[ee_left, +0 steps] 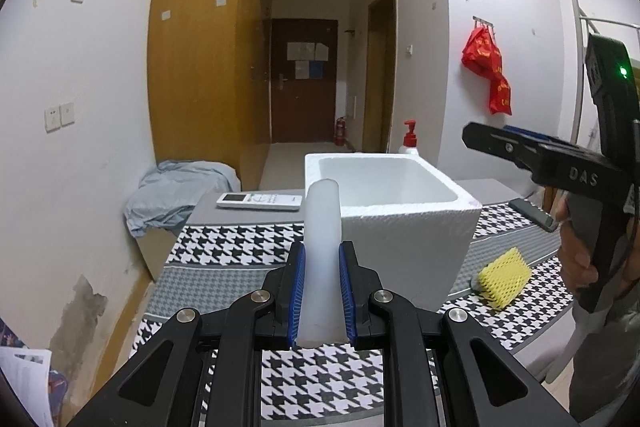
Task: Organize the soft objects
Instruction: 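Carry the white tube in the left tool over the foam box, then open the left tool to drop the white tube into the foam box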
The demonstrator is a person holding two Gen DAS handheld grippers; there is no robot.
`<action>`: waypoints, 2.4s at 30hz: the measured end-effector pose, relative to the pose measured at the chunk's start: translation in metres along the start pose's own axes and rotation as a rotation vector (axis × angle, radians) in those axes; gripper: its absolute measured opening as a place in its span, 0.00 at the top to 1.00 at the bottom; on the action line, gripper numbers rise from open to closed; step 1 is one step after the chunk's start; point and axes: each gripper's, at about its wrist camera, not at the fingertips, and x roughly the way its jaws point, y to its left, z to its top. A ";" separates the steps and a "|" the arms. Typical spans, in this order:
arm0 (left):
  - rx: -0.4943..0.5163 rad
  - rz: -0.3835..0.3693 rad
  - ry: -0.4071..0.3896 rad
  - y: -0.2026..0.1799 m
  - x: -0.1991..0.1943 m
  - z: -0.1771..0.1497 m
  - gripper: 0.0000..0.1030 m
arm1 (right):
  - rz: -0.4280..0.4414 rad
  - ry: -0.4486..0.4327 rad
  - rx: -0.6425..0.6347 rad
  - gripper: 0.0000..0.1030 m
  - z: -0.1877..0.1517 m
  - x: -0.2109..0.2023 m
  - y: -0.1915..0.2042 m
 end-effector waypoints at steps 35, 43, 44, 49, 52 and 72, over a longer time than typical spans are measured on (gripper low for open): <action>0.056 -0.161 0.021 -0.037 0.050 0.056 0.83 | -0.135 0.020 0.059 0.04 -0.040 -0.054 -0.027; 0.066 -0.155 0.037 -0.039 0.068 0.062 0.83 | -0.175 0.027 0.079 0.04 -0.045 -0.059 -0.030; 0.067 -0.149 0.037 -0.040 0.069 0.063 0.83 | -0.178 0.030 0.078 0.04 -0.046 -0.058 -0.031; 0.079 -0.151 0.043 -0.043 0.080 0.065 0.83 | -0.199 0.039 0.073 0.04 -0.051 -0.059 -0.032; 0.088 -0.145 0.050 -0.045 0.088 0.068 0.83 | -0.210 0.042 0.068 0.04 -0.052 -0.060 -0.031; 0.097 -0.122 0.049 -0.048 0.110 0.074 0.20 | -0.258 0.069 0.077 0.04 -0.062 -0.064 -0.042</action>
